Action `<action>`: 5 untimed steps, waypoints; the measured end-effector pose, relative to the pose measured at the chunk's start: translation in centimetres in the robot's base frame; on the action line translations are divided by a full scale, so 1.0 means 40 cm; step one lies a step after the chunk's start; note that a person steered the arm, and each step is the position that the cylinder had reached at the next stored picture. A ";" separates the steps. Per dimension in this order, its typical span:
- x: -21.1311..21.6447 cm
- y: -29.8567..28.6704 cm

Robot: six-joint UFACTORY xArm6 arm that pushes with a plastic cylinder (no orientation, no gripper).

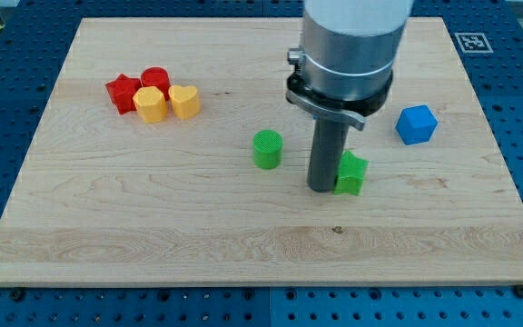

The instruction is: Separate the red circle from the red star

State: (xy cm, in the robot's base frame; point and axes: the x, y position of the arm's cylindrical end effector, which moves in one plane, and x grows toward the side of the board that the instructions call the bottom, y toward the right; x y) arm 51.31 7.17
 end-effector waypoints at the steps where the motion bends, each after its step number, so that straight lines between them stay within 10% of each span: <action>1: 0.002 0.013; 5: 0.032 -0.606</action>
State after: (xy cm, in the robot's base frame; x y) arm 52.57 -17.09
